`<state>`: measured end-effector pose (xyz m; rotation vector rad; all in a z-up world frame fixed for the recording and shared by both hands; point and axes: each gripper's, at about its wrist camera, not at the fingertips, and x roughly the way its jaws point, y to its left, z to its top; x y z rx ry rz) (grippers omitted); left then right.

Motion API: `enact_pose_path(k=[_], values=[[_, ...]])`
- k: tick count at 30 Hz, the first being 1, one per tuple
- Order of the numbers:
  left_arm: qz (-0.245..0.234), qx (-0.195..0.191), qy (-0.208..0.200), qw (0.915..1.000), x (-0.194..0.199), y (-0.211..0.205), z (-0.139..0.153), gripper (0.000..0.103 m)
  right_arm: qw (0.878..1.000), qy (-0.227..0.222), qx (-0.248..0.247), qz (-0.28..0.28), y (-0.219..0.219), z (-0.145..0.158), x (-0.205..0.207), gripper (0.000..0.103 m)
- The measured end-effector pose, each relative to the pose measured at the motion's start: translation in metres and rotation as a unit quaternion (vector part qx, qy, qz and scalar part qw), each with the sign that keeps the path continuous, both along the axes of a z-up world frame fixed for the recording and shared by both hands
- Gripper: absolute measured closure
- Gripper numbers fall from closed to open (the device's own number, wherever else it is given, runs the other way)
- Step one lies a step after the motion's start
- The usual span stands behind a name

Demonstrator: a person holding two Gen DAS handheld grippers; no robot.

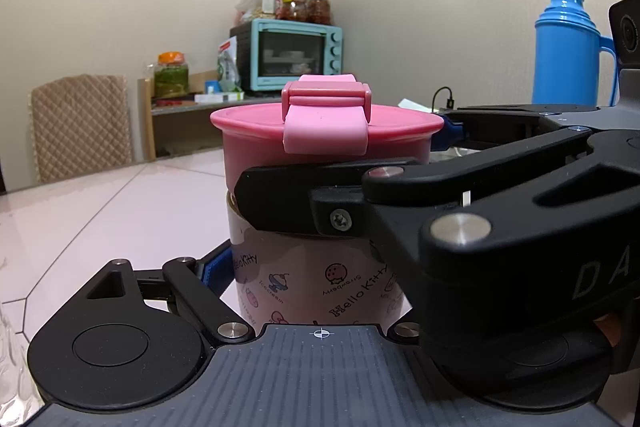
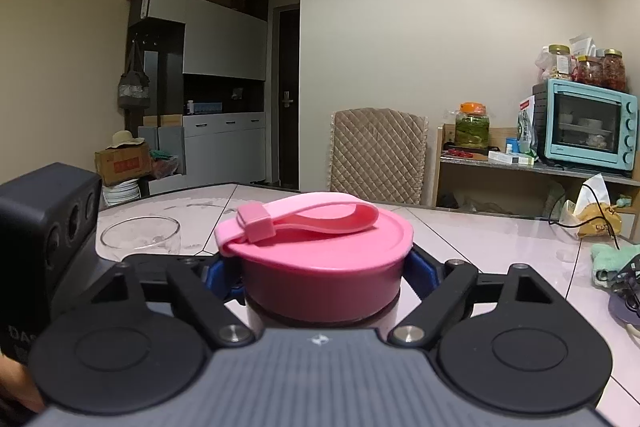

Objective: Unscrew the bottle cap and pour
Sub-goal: 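Regrip the pink lid and twist it with the right gripper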

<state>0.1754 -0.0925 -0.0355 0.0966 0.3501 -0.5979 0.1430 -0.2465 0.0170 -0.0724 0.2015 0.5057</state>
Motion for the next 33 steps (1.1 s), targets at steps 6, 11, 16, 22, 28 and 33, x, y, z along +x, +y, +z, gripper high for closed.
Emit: enact_pose_path(k=[6,11,16,22,28,33], values=[[0.000,0.000,0.000,1.0000,0.000,0.000,0.000,0.013,0.996,-0.001,-0.009,0.088,-0.021,0.002,0.014,0.018],[0.000,-0.001,0.000,1.0000,0.001,0.001,0.000,0.013,0.979,0.008,0.002,0.203,-0.049,0.003,0.039,0.018],[0.000,-0.001,0.000,1.0000,0.000,0.000,0.000,0.013,0.963,0.008,-0.001,0.271,-0.061,0.007,0.055,0.018],[0.000,-0.001,0.001,1.0000,0.000,0.001,0.000,0.013,0.961,0.009,-0.009,0.275,-0.060,0.013,0.054,0.017],[0.000,-0.001,0.001,1.0000,0.000,0.001,0.000,0.013,0.978,-0.001,-0.018,0.209,-0.051,0.016,0.030,0.009],[0.000,-0.001,0.000,1.0000,0.000,0.001,0.000,0.013,0.990,0.002,-0.024,0.140,-0.039,0.017,0.013,0.007]])
